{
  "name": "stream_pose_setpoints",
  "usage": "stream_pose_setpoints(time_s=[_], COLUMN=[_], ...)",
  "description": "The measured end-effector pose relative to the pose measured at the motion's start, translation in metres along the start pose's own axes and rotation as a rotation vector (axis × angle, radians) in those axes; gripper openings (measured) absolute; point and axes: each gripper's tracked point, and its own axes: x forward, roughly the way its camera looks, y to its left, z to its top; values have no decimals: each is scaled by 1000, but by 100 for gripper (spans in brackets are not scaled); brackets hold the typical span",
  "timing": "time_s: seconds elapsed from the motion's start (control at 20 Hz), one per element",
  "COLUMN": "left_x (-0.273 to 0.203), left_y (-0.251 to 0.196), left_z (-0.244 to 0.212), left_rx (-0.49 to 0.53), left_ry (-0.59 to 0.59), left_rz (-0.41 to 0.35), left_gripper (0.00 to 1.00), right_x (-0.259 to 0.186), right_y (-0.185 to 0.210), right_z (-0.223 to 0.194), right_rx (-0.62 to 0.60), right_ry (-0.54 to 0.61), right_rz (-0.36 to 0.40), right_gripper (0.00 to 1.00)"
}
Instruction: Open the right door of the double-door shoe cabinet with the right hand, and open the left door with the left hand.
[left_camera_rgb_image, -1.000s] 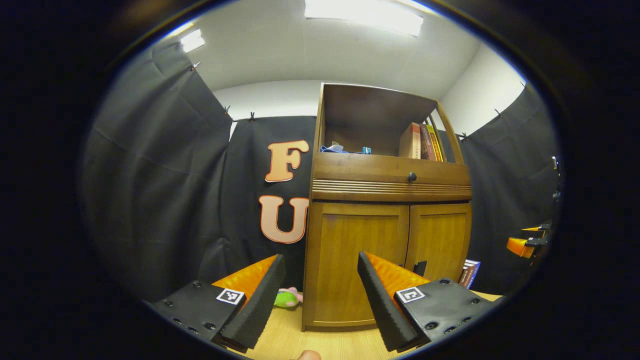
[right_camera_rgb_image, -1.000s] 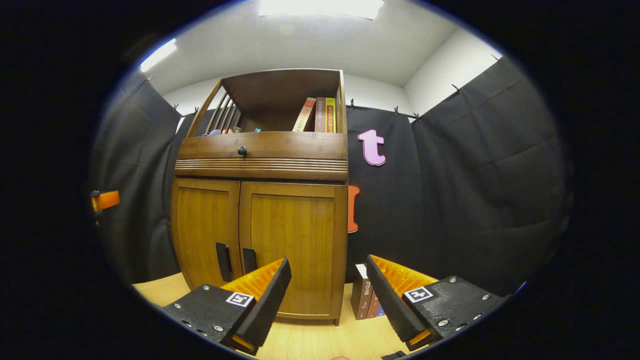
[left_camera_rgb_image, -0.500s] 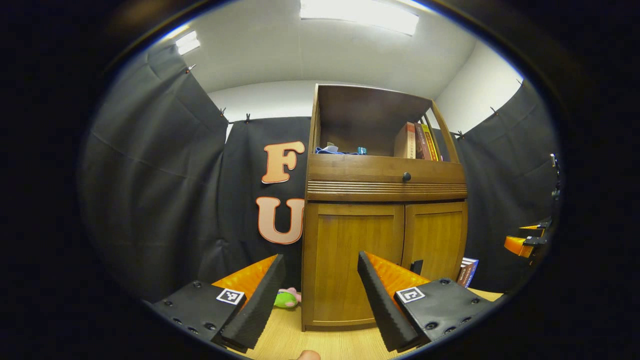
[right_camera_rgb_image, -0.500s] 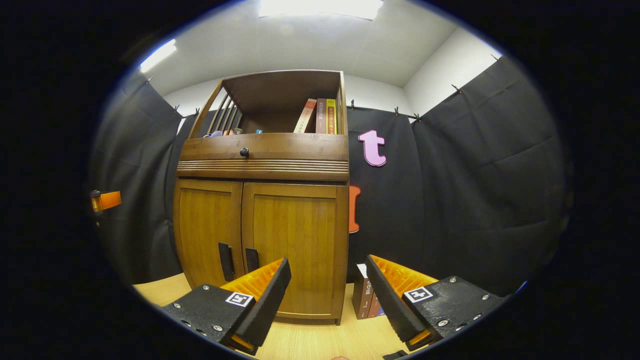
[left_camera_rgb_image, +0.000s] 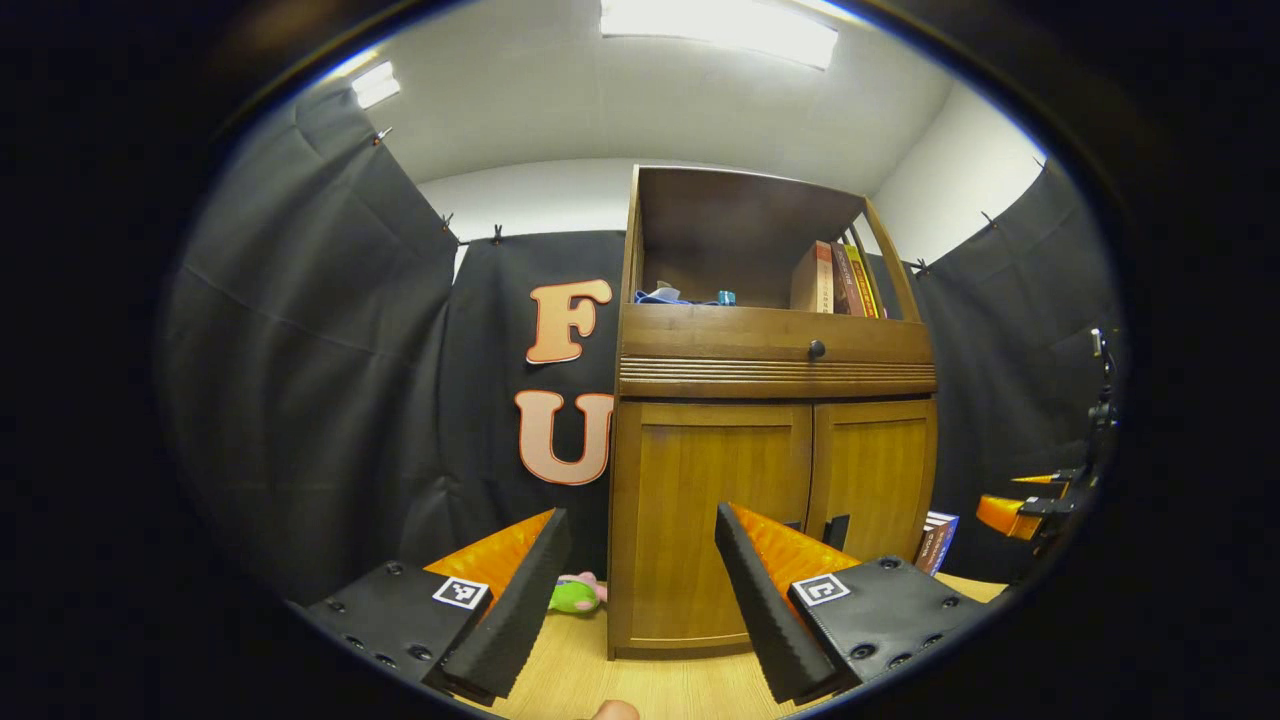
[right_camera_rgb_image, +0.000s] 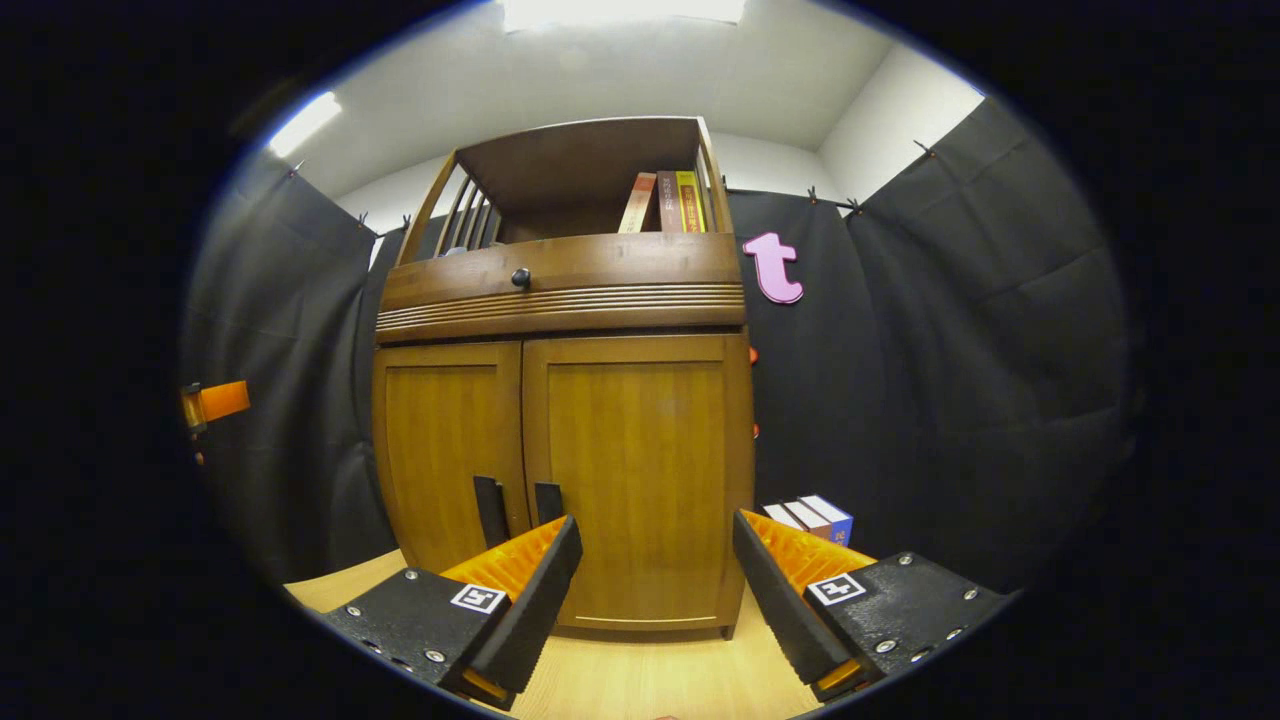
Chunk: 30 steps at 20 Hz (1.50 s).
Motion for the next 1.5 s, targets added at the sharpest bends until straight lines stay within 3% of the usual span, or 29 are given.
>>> stream_pose_setpoints(time_s=[0.3, 1.0, 1.05, 1.1, 1.5], left_x=[-7, -15, -15, -15, -22], left_y=[12, 50, 53, 55, 72], left_z=[2, -10, -11, -11, -17], left_rx=[18, 35, 36, 38, 48], left_ry=[-7, 26, 27, 27, 39], left_rz=[14, 73, 76, 79, 111], left_gripper=[94, 94, 94, 94, 94], right_x=[36, 128, 135, 142, 181], right_y=[42, 89, 92, 96, 105], right_z=[-22, -90, -96, -103, -131], right_rx=[20, 1, 4, 9, 12], right_ry=[14, 70, 79, 96, 142], right_rz=[34, 70, 78, 89, 81], right_gripper=[94, 91, 100, 89, 68])
